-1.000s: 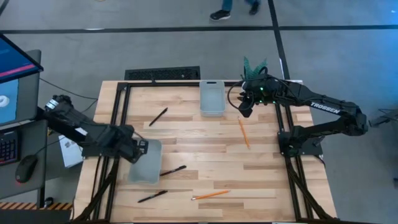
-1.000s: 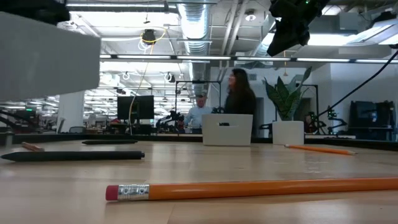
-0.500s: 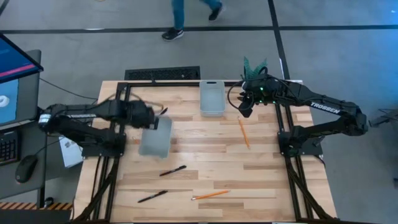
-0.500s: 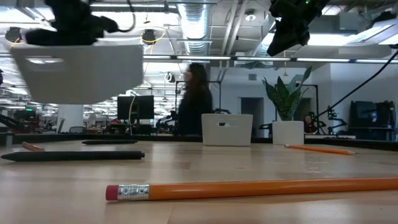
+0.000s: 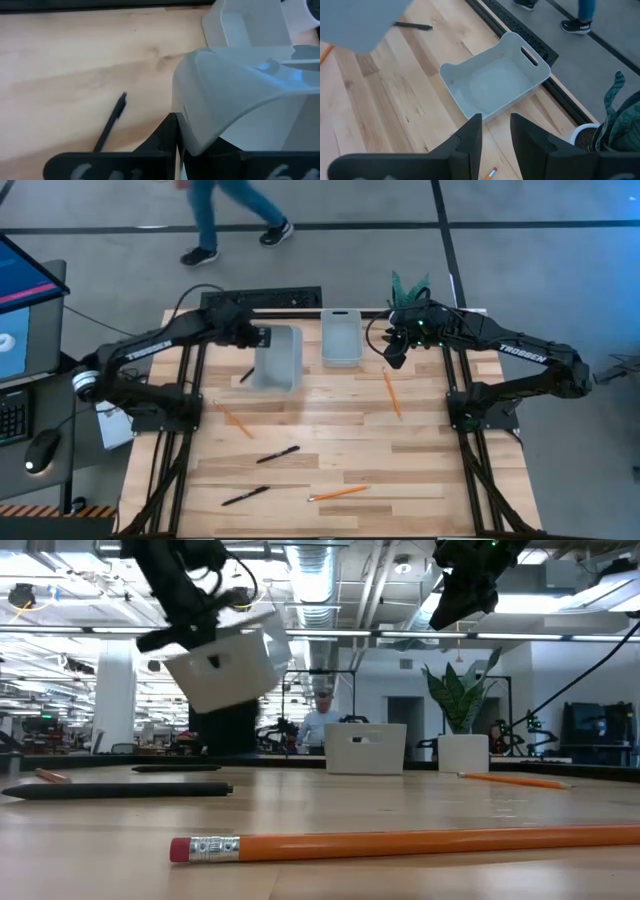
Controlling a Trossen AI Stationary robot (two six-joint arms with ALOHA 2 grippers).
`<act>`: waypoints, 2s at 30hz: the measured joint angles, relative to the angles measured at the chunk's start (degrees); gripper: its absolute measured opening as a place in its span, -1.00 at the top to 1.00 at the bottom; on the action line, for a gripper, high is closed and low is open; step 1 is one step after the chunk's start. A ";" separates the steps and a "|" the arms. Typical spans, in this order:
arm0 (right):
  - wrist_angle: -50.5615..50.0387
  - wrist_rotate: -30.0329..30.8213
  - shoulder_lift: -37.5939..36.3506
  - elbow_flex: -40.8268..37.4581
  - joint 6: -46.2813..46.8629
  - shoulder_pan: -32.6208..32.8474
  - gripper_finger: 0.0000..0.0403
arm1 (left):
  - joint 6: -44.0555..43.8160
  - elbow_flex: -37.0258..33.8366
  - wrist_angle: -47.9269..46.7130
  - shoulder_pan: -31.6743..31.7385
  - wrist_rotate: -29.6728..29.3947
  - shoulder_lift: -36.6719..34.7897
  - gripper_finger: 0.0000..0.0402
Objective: Sort pens & pencils
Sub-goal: Move the bottom gray bin to the top center of the table
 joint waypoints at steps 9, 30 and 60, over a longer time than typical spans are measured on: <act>-0.87 0.00 0.00 0.00 0.02 0.00 0.39 | 2.54 0.10 12.66 8.01 7.02 13.40 0.98; -2.80 -0.02 0.00 0.00 0.55 0.00 0.39 | 10.84 23.22 -0.23 12.46 6.46 38.85 0.98; -2.54 -0.02 0.00 0.00 2.01 0.00 0.39 | 8.01 23.56 -1.56 17.24 7.18 41.34 0.98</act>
